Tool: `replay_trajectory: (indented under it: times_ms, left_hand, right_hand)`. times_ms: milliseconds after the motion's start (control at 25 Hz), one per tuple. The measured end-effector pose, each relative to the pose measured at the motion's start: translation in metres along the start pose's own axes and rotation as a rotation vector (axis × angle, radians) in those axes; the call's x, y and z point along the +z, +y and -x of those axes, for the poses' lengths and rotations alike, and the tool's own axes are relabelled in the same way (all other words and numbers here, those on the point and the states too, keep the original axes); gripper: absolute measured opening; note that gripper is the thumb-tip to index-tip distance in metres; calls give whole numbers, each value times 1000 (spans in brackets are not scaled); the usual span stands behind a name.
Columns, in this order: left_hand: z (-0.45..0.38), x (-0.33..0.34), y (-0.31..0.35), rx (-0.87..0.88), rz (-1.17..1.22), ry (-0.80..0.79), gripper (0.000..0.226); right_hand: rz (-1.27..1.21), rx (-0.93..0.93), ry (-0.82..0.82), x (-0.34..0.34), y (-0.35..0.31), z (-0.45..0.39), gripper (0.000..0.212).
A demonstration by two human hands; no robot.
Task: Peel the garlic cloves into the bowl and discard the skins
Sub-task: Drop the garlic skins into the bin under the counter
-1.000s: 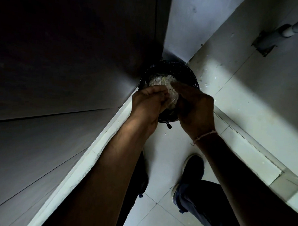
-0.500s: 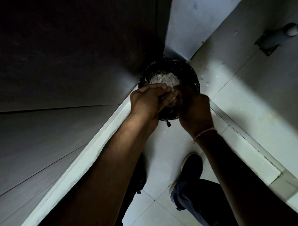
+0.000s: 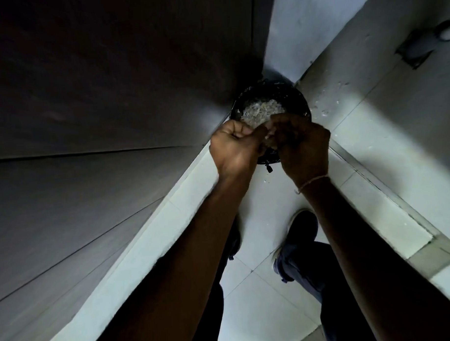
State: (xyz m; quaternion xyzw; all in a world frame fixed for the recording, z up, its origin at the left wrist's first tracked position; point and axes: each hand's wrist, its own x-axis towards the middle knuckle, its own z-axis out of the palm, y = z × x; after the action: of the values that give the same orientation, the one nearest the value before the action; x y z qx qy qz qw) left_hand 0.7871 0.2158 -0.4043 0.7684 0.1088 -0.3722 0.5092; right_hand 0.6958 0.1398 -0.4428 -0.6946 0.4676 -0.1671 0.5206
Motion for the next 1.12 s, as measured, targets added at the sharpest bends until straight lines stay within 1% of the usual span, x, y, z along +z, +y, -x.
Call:
replay_trajectory:
  times_ms: [40, 80, 120, 160, 200, 240, 280, 360, 440, 480, 560, 600, 720, 760, 800, 880, 920, 960, 1040, 1120]
  left_hand:
    - [13, -5, 7, 42, -18, 18, 40]
    - [26, -10, 15, 87, -34, 2, 49]
    - [41, -16, 26, 125, -61, -45, 54]
    - [57, -23, 40, 173, -108, -91, 50]
    - [76, -29, 57, 225, -151, -120, 38]
    - [94, -34, 74, 266, -194, -141, 20]
    - [111, -38, 91, 299, -218, -167, 10]
    - [149, -52, 130, 373, -250, -219, 22]
    - [185, -63, 165, 474, -333, -263, 16]
    - [203, -69, 180, 516, -385, -288, 14]
    - [233, -78, 208, 566, -455, -366, 18]
    - [244, -83, 219, 592, -468, -402, 19]
    - [283, -97, 248, 725, -492, -478, 19]
    - [294, -100, 255, 777, -493, -491, 15]
    - [307, -102, 262, 827, -489, -502, 11]
    - [331, -100, 271, 925, -481, -521, 12]
    - [342, -96, 274, 976, -478, -537, 14]
    - [356, -91, 277, 1027, -479, -581, 12]
    - [385, -77, 282, 1117, -494, -707, 8]
    - [415, -58, 282, 1177, -526, -846, 18]
  right_hand:
    - [-2, 33, -10, -6, -14, 10, 13]
    - [-12, 69, -18, -15, -32, 19, 10]
    - [-21, 85, -19, -25, -49, 28, 13]
    - [9, 79, -10, -38, -70, 37, 26]
    - [56, 59, -5, -52, -90, 46, 35]
    - [95, 51, 0, -67, -113, 55, 37]
    - [118, 30, 7, -80, -132, 63, 32]
    - [162, -28, 7, -111, -183, 87, 11]
    - [191, -103, 16, -141, -233, 106, 24]
    - [222, -131, 21, -155, -257, 116, 22]
    - [298, -169, 26, -180, -299, 137, 18]
    - [315, -162, 32, -188, -314, 146, 23]
    - [447, -129, 161, -214, -355, 178, 52]
    - [458, -127, 211, -222, -364, 189, 53]
    - [423, -140, 269, -230, -373, 200, 45]
    - [309, -175, 369, -242, -386, 223, 16]
    - [272, -178, 404, -247, -391, 233, 14]
    - [256, -177, 453, -255, -395, 246, 19]
    - [260, -162, 584, -272, -396, 273, 25]
    - [270, -131, 715, -295, -392, 302, 28]
